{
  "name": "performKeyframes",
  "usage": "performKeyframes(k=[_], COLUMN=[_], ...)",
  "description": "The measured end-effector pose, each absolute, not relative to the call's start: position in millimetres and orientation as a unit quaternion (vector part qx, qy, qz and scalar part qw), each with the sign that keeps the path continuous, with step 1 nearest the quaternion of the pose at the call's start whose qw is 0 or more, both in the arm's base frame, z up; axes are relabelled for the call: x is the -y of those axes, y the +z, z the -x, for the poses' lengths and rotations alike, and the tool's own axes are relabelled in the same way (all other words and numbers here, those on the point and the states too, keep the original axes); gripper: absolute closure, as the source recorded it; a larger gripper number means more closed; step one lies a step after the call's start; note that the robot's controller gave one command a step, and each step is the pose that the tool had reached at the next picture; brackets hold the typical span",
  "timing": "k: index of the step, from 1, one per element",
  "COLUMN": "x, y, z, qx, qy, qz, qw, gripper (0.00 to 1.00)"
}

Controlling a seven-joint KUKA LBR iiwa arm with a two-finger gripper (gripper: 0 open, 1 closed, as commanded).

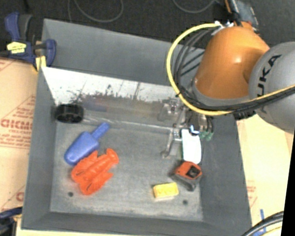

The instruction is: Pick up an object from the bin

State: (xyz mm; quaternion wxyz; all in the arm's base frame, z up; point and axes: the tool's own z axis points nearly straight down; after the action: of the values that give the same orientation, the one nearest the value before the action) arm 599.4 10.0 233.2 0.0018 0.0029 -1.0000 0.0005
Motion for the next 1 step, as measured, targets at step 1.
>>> performKeyframes(k=[1], x=[-10.0], y=[238.2], z=[-600.5], qx=[1.0], qy=[0.0], qz=[-0.003], qw=[-0.002], gripper=[0.0])
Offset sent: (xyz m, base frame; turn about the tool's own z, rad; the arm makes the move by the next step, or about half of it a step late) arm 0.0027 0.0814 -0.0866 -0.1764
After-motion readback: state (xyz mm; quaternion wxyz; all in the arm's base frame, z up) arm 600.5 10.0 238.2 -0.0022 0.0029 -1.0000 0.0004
